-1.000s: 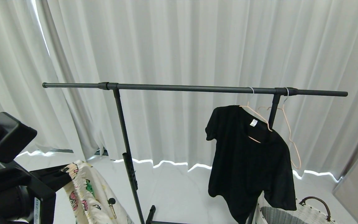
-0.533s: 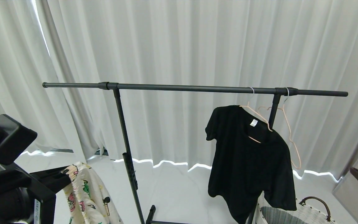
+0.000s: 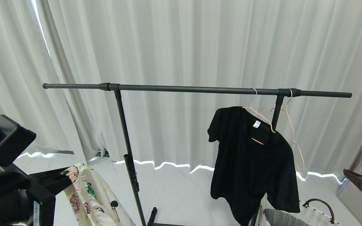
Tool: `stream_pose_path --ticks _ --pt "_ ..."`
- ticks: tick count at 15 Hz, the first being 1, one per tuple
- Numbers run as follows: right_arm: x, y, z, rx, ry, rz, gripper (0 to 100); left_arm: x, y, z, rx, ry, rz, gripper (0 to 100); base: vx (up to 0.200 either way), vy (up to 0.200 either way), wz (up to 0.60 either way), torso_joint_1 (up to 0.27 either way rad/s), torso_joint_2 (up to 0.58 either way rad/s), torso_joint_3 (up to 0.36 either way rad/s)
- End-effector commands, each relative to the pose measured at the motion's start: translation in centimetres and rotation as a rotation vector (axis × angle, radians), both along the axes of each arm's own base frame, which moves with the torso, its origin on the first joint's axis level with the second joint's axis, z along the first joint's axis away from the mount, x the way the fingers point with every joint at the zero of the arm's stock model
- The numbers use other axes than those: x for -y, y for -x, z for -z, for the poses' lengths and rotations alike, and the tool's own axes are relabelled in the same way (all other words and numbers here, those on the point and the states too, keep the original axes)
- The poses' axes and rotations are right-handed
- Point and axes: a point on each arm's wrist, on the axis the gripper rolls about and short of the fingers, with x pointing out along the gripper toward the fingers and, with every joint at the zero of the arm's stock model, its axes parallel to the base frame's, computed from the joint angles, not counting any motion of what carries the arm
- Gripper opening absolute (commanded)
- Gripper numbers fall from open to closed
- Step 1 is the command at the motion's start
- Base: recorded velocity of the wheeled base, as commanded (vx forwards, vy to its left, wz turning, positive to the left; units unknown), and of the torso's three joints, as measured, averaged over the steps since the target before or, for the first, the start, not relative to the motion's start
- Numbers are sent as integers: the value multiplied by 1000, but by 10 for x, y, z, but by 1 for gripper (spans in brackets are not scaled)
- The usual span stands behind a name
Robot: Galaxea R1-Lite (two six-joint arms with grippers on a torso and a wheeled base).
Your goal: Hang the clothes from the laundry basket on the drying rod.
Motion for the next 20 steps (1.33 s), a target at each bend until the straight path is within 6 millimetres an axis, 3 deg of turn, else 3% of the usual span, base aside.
stream_pose_path --ticks 1,9,13,20 --pt "0 0 0 -1 0 -1 100 0 0 0 1 0 -1 0 200 0 0 -7 -7 -2" --pt "-1 -3 1 -13 -2 -3 100 1 2 -1 5 2 17 0 200 0 0 3 -1 1" --pt "-3 -31 10 -64 -48 22 100 1 4 -1 10 1 33 0 200 0 0 1 1 4" --pt "10 -80 47 -181 -120 164 100 2 7 -2 19 0 54 0 0 0 0 0 0 0"
